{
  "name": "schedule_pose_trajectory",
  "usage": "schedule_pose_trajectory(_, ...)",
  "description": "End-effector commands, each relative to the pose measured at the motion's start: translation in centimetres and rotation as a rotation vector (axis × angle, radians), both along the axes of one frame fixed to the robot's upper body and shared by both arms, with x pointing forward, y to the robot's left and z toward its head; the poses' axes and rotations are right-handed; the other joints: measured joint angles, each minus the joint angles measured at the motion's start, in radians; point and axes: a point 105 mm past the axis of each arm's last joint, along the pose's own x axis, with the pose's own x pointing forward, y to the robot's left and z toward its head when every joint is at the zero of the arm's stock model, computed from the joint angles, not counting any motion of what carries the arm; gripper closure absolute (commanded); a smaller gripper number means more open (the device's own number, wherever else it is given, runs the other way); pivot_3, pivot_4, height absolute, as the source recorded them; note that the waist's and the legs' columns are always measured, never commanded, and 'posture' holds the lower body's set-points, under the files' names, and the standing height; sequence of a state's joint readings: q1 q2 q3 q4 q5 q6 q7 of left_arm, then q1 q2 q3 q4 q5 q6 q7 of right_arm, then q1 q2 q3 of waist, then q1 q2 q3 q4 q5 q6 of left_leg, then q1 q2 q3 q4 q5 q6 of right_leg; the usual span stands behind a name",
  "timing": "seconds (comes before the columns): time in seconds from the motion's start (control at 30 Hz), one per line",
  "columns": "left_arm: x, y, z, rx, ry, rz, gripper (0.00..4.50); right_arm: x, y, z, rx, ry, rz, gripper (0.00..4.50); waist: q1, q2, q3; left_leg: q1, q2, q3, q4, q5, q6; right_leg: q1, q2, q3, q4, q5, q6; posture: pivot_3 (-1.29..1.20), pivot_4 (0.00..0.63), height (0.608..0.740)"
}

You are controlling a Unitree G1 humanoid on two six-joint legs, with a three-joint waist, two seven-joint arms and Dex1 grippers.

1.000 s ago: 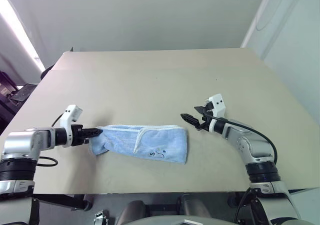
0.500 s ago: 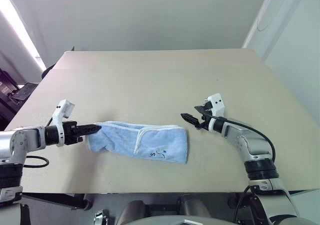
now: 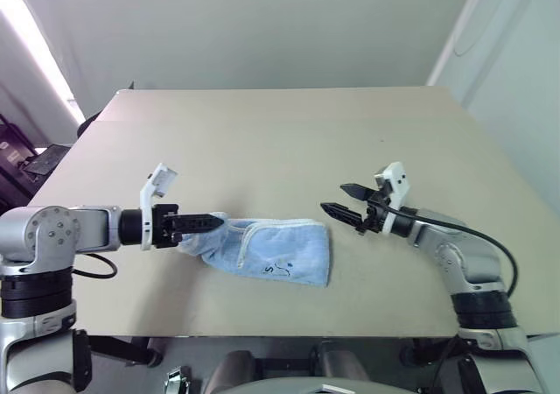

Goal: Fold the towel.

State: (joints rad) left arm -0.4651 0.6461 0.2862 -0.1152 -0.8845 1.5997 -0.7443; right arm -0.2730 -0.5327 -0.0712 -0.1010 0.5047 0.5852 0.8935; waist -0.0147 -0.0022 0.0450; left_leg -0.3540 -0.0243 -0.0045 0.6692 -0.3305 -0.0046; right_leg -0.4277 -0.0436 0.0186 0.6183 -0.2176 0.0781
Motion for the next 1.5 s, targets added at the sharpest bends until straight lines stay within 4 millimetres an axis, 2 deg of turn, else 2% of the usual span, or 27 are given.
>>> schedule_pose_trajectory(0.03, 0.7, -1.1, 0.8, -0.004, -0.023, -0.008, 4.46, -1.8, 0.0, 3.2, -0.001, -0.090, 0.119, 0.00, -0.003, -0.001, 0.000, 0.000, 0.000, 0.000, 0.000, 0.000, 0.000, 0.000, 0.000, 0.000, 0.000, 0.000, 0.000, 0.00, 0.000, 0.740)
schedule_pose_trajectory(0.13, 1.3, -1.2, 0.7, 0.008, -0.014, 0.011, 4.46, -2.9, 0.1, 3.0, -0.066, -0.084, 0.174, 0.00, -0.002, -0.001, 0.000, 0.003, 0.001, 0.000, 0.000, 0.000, -0.001, 0.001, 0.001, 0.001, 0.001, 0.000, 0.000, 0.00, 0.000, 0.740)
schedule_pose_trajectory(0.23, 1.6, 0.0, -0.4, 0.077, 0.019, 0.071, 4.46, -3.1, 0.1, 2.3, -0.108, -0.077, 0.179, 0.00, -0.002, -0.002, 0.000, 0.005, 0.001, 0.000, 0.000, 0.001, -0.001, 0.003, 0.004, 0.002, 0.002, 0.000, -0.001, 0.00, 0.000, 0.740)
schedule_pose_trajectory(0.47, 1.7, 4.2, -1.6, 0.149, 0.050, 0.208, 4.46, -2.8, 0.6, 0.8, -0.135, -0.053, 0.165, 0.00, -0.001, -0.005, 0.001, 0.007, 0.002, 0.000, 0.000, 0.002, -0.003, 0.004, 0.009, 0.005, 0.001, 0.000, -0.002, 0.00, 0.000, 0.740)
schedule_pose_trajectory(0.67, 2.4, 7.9, -3.4, 0.200, 0.068, 0.346, 4.46, -2.0, 0.8, 0.3, -0.141, -0.047, 0.163, 0.00, 0.003, -0.007, 0.000, 0.007, 0.002, 0.000, 0.000, 0.002, -0.004, 0.004, 0.009, 0.005, 0.001, -0.002, -0.005, 0.00, 0.000, 0.740)
schedule_pose_trajectory(0.83, 2.5, 8.8, -5.7, 0.237, 0.072, 0.380, 4.46, -1.6, 0.8, 0.1, -0.156, -0.051, 0.157, 0.00, 0.002, -0.007, 0.000, 0.008, 0.002, 0.000, 0.000, 0.002, -0.004, 0.004, 0.008, 0.005, 0.001, -0.001, -0.005, 0.00, 0.000, 0.740)
schedule_pose_trajectory(0.97, 2.5, 8.4, -7.1, 0.243, 0.097, 0.371, 4.46, -1.5, 0.8, -0.2, -0.171, -0.045, 0.151, 0.00, 0.004, -0.007, 0.000, 0.007, 0.002, 0.000, 0.000, 0.002, -0.004, 0.004, 0.008, 0.006, 0.001, 0.000, -0.004, 0.00, 0.000, 0.740)
schedule_pose_trajectory(1.1, 2.5, 7.8, -7.5, 0.237, 0.097, 0.345, 4.46, -1.4, 0.5, -0.3, -0.177, -0.044, 0.134, 0.00, 0.004, -0.008, -0.001, 0.007, 0.002, 0.000, 0.000, 0.002, -0.004, 0.004, 0.008, 0.006, 0.001, 0.001, -0.003, 0.00, 0.000, 0.740)
schedule_pose_trajectory(1.2, 2.3, 7.6, -7.4, 0.255, 0.083, 0.321, 3.73, -1.3, 0.4, -0.5, -0.177, -0.040, 0.116, 0.00, 0.003, -0.008, -0.001, 0.008, 0.002, 0.000, 0.000, 0.002, -0.004, 0.004, 0.008, 0.006, 0.001, 0.001, -0.003, 0.00, 0.000, 0.740)
schedule_pose_trajectory(1.47, 1.3, 8.8, -6.8, 0.314, 0.158, 0.314, 0.99, -1.6, 0.2, -1.1, -0.181, -0.025, 0.097, 0.00, -0.003, -0.008, -0.001, 0.012, 0.003, 0.001, 0.000, 0.002, -0.004, 0.007, 0.009, 0.006, 0.002, 0.001, -0.003, 0.00, 0.000, 0.740)
schedule_pose_trajectory(1.5, 1.2, 9.1, -6.8, 0.326, 0.162, 0.315, 0.99, -1.5, 0.2, -1.1, -0.182, -0.024, 0.094, 0.00, -0.006, -0.008, -0.001, 0.013, 0.003, 0.001, 0.000, 0.002, -0.004, 0.008, 0.009, 0.006, 0.002, 0.001, -0.003, 0.00, 0.000, 0.740)
